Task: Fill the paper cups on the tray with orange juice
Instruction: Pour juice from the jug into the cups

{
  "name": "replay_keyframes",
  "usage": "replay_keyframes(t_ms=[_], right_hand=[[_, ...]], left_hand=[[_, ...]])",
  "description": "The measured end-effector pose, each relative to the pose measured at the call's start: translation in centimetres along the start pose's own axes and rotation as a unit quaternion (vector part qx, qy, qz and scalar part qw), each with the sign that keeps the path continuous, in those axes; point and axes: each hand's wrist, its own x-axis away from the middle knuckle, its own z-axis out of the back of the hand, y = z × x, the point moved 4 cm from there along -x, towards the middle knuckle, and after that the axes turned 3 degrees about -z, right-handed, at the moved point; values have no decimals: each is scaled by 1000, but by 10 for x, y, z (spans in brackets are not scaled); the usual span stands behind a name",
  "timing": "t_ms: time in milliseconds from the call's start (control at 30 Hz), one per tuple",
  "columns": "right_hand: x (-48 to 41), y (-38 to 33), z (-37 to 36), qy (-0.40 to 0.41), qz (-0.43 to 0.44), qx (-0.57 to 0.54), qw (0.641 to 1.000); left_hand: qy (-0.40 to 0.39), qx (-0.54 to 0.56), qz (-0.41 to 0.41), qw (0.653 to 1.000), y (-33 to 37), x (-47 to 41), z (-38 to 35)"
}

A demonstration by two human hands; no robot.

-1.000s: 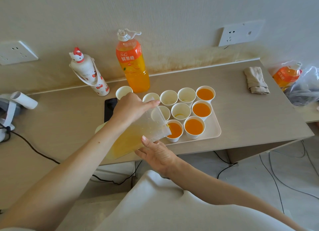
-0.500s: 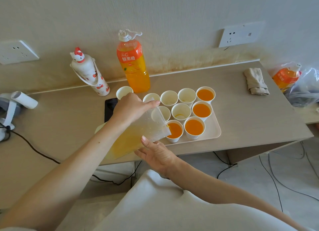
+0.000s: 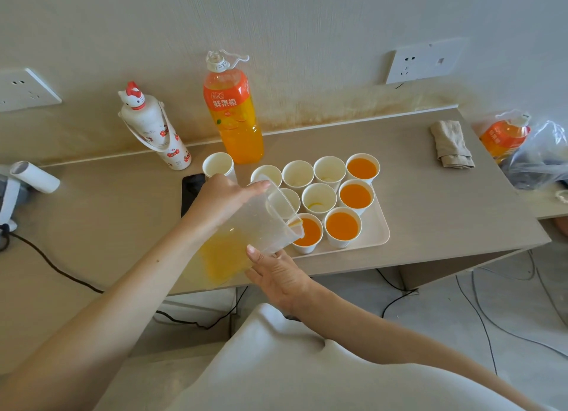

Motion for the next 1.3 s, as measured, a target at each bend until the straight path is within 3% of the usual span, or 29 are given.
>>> replay_keyframes(t_ms=[400,667,867,1300], right_hand=[[1,-15,8,40,9,52,998],[7,-52,0,21,53,38,998],[3,-67,7,35,44,5,998],[-7,-81,11,-28,63,-50,996]], left_hand=[[5,36,14,999,-2,-6,2],[13,62,-44,997,32,-22,-2],[35,8,-76,996,48,-40,-12],[38,-75,-78,993,55,-71,-33]])
